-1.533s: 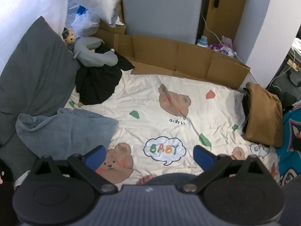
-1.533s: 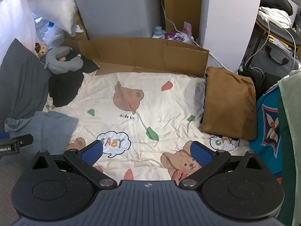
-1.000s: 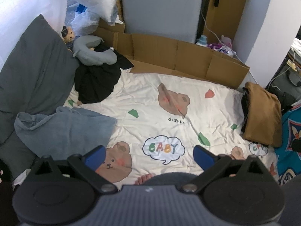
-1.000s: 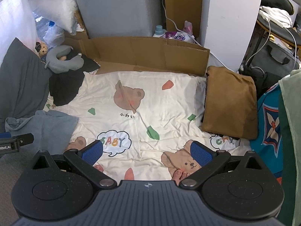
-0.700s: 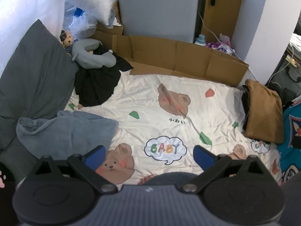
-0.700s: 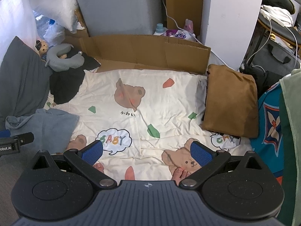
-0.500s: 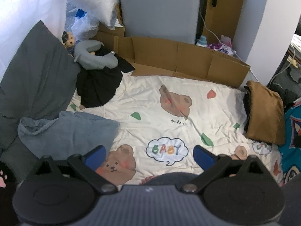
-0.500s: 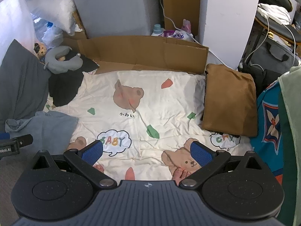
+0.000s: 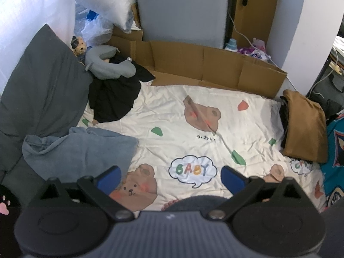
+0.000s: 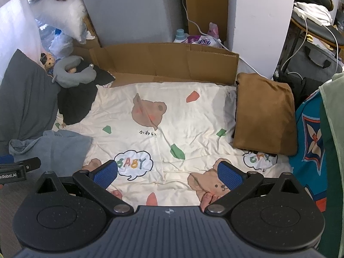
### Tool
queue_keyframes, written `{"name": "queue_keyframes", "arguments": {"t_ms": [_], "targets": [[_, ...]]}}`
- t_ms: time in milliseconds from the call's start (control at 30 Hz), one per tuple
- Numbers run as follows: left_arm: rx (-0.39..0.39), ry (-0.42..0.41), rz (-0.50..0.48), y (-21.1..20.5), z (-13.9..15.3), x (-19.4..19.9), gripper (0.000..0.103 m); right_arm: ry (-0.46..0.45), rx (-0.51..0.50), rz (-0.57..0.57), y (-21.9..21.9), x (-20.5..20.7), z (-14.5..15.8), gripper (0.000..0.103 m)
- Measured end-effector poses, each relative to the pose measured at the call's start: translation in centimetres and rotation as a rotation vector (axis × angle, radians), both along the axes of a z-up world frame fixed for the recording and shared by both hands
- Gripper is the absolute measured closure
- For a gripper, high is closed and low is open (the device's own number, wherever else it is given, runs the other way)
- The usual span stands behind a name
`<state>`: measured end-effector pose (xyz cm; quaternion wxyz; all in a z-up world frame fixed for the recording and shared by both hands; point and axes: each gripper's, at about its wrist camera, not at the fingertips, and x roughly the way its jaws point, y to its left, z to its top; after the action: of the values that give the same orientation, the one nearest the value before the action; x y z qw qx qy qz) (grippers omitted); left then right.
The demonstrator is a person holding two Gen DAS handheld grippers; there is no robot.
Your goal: Fold clothes
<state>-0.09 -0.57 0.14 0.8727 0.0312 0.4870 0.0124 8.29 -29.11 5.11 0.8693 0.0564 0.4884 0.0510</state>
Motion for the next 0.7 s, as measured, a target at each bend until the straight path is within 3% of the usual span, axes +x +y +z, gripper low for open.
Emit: {"name": "queue_keyframes", "arguments": {"t_ms": [267,567,700], "targets": [[0.004,0.005,0.0,0.1,0.2,0.2,0.003,-0.011,0.003,0.0,0.1,-0.1,0.1,0.001],[-0.065,0.021,-0.009,1.1,0.3,0.4,0.003,-0.016,-0.021,0.011,0.3,0.0,0.3,0.001],[-0.046,0.012,-0.018,1.2,0.6,0.4,0.002,-0.007,-0.011,-0.009,-0.1,0.2,0.4,0.001]]}}
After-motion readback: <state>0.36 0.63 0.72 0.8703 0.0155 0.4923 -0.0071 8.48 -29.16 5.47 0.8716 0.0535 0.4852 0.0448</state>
